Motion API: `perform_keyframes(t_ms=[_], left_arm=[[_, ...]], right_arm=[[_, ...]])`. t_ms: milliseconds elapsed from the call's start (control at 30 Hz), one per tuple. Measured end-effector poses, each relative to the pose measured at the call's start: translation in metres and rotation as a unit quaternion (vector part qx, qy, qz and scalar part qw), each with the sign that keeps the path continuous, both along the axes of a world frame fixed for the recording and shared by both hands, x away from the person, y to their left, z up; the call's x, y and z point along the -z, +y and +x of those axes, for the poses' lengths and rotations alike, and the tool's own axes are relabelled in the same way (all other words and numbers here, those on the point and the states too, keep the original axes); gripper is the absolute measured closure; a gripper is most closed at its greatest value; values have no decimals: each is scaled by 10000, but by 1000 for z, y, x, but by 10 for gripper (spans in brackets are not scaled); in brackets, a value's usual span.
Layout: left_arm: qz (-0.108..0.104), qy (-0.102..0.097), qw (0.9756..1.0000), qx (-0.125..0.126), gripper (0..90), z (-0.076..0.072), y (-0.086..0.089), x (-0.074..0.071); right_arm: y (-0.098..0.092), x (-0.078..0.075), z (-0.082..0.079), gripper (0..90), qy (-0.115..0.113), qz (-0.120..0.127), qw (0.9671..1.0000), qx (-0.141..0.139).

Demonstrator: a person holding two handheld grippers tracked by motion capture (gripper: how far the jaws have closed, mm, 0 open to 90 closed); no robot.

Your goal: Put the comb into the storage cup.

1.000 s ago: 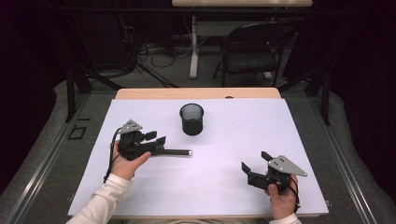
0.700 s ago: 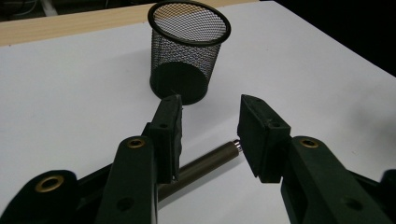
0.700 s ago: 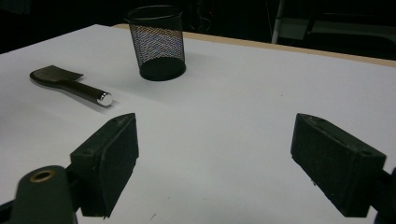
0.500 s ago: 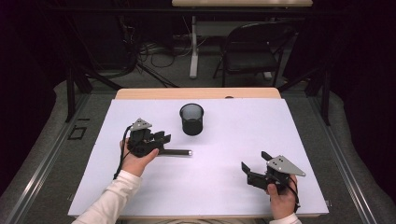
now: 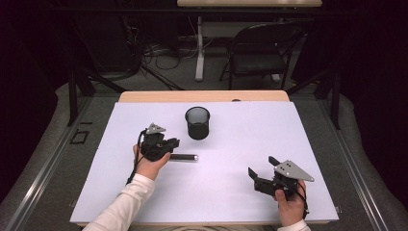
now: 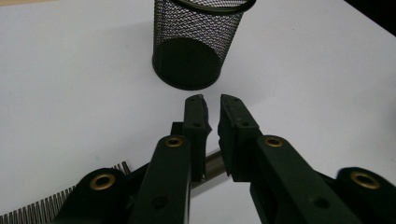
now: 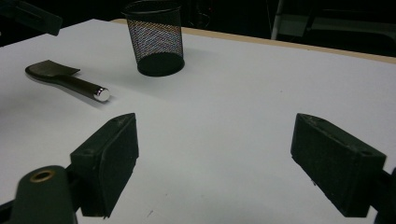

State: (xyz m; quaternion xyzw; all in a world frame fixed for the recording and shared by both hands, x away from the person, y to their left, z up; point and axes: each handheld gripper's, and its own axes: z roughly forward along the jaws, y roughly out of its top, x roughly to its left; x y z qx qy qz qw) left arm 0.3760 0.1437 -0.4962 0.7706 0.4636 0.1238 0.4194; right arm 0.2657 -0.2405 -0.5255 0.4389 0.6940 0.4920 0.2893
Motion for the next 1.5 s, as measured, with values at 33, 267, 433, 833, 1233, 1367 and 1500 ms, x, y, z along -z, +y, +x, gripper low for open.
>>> perform_keyframes(t_ms=[33, 267, 433, 833, 1233, 1367, 1500], left_arm=[[0, 0, 10000, 0, 828, 0, 0, 0], [89, 110, 9999, -64, 895, 5, -8, 10], [159, 193, 9997, -19, 900, 8, -12, 16], [143, 383, 9992, -46, 900, 14, -21, 29], [103, 561, 9984, -20, 900, 19, -31, 41], [124, 598, 9981, 38, 900, 18, -38, 44], [151, 635, 9978, 101, 900, 18, -46, 48]], right_arm=[[0, 0, 0, 150, 0, 0, 10000, 0], [0, 1, 1, 150, 51, 3, 10000, -17], [-1, 1, 1, 150, 67, 27, 10000, -17], [-1, 2, 2, 150, 62, 9, 10000, -36], [-1, 2, 2, 150, 88, 35, 9999, -38], [-1, 2, 2, 150, 124, 35, 9999, -54], [-2, 2, 2, 150, 105, 19, 9999, -63]])
